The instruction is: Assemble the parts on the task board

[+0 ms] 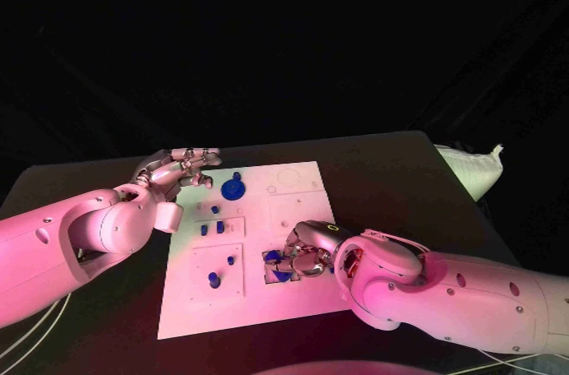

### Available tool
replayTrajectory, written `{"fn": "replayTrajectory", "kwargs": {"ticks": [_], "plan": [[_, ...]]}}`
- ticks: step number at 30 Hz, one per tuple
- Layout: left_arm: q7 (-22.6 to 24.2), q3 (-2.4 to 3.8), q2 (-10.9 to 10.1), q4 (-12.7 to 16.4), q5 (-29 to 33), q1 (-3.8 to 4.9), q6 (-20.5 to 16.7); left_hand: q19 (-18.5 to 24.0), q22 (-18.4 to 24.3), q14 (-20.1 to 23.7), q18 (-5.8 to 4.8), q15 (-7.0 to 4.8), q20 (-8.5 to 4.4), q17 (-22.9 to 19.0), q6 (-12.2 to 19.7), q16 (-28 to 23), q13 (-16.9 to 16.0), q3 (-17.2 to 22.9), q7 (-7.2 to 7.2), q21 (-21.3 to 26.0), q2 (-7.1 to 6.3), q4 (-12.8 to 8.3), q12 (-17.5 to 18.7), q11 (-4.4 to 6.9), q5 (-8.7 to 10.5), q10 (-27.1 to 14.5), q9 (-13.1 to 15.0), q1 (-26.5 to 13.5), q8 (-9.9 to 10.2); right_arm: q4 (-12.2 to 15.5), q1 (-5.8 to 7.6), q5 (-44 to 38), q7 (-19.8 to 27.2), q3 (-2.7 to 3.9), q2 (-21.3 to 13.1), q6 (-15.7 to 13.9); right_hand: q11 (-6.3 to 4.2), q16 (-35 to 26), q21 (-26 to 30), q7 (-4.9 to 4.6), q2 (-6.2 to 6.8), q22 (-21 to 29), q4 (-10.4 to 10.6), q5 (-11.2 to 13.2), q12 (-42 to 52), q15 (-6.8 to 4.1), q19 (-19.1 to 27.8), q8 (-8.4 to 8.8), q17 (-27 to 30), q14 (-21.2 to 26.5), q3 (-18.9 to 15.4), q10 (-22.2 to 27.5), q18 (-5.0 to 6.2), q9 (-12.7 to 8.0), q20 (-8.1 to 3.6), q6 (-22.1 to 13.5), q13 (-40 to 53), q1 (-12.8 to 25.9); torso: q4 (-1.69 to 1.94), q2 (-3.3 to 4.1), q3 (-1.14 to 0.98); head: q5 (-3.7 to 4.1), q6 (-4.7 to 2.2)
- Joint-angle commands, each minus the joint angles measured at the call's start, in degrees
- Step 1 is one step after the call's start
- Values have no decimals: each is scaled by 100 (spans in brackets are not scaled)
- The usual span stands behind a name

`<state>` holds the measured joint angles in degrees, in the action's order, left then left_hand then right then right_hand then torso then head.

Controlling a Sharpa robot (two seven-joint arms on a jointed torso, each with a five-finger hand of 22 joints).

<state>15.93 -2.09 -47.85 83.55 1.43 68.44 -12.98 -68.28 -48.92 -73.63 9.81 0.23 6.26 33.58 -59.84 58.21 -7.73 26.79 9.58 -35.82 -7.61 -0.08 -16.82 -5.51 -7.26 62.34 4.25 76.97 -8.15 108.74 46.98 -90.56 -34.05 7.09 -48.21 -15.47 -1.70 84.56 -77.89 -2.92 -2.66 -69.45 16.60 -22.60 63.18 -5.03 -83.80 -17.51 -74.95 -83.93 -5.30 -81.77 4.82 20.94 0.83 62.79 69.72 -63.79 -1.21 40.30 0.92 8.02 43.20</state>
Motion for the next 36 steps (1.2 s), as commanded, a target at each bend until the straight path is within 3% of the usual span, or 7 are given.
{"fn": "replayTrajectory", "kwargs": {"ticks": [1, 6, 12, 15, 26, 32, 36], "plan": [[-2, 3, 7, 18, -41, 2, 122, -51, 8, 28, 65, 24, -1, -6, 54, -3, 3, -30, 6, 17, 49, -4, -32, 12, 0, -41, -5, -10, -27, -24, 5, -121, -75, -5, 14, 98, -19, 14, -20, 54, 5, -8, 0, 149, 33, -58, -44, -27, -437, -419, -81, -31, -74, 24, -20, 93, 19, 85, -3, 2, -2, -9, 11], [-12, 3, 0, 22, -42, 3, 123, -52, 9, 31, 64, 26, 0, -16, 62, -7, 5, -34, 9, 19, 48, -4, -32, 10, -1, -49, -6, -11, -25, -41, 10, -165, -78, -5, 24, 117, -25, 9, -16, 62, -17, -6, 5, 583, 15, -64, -41, -22, -434, -419, -244, -51, -73, 90, -28, 111, 46, 217, -5, -2, 3, -10, 25], [-14, 3, -3, 20, -43, 3, 125, -52, 9, 31, 64, 26, 0, -16, 62, -7, 5, -34, 9, 19, 48, -4, -32, 10, -1, -49, -6, -11, -25, -16, 12, -222, -71, -6, 26, 71, -30, 6, -14, 68, -34, -12, 12, 1329, -4, -68, -39, -15, -435, -420, -614, -70, -73, 172, -32, 132, 86, 624, -9, -7, -4, -15, 49], [-14, 3, -3, 19, -43, 3, 127, -52, 9, 31, 64, 26, 0, -16, 62, -7, 5, -34, 9, 19, 48, -4, -32, 10, -1, -49, -6, -11, -25, 2, 12, -252, -65, -6, 20, 28, -30, 3, -11, 68, -48, -12, 15, 1533, -11, -68, -38, -10, -434, -419, -735, -75, -73, 199, -33, 133, 100, 747, -8, -5, -4, -14, 48], [-17, 3, -13, 17, -43, 3, 133, -53, 11, 29, 64, 28, 1, -8, 70, 0, 6, -40, 12, 22, 47, -2, -33, 7, -1, -57, -8, -14, -23, 152, 8, -295, 9, -5, -84, -19, -32, 12, -18, 71, -42, -28, -15, 1569, 7, -70, -41, -5, -453, -423, -801, -89, -75, 232, -34, 139, 136, 667, -6, -2, -6, -33, 76], [-29, 3, -25, 17, -62, 3, 135, -53, 11, 29, 64, 28, 1, -8, 70, 0, 6, -40, 12, 22, 47, -2, -33, 7, -1, -57, -8, -14, -23, 214, 3, -224, 77, -5, -165, -5, -30, 14, -14, 68, -24, -32, -201, 1314, -17, -70, -35, 25, -464, -425, -763, -87, -74, 294, -38, 113, 173, 17, -10, -4, -3, -42, 93], [-31, 3, -20, 13, -73, 3, 142, -54, 12, 34, 64, 29, 2, -26, 76, -9, 7, -43, 14, 24, 47, -2, -34, 5, -1, -62, -9, -15, -22, 202, 0, -241, 77, -5, -166, 31, -30, 18, -19, 65, -41, -49, -444, 1378, -20, -71, -35, 36, -476, -426, -665, -88, -77, 331, -39, 107, 200, -466, 0, -6, -1, -41, 98]]}}
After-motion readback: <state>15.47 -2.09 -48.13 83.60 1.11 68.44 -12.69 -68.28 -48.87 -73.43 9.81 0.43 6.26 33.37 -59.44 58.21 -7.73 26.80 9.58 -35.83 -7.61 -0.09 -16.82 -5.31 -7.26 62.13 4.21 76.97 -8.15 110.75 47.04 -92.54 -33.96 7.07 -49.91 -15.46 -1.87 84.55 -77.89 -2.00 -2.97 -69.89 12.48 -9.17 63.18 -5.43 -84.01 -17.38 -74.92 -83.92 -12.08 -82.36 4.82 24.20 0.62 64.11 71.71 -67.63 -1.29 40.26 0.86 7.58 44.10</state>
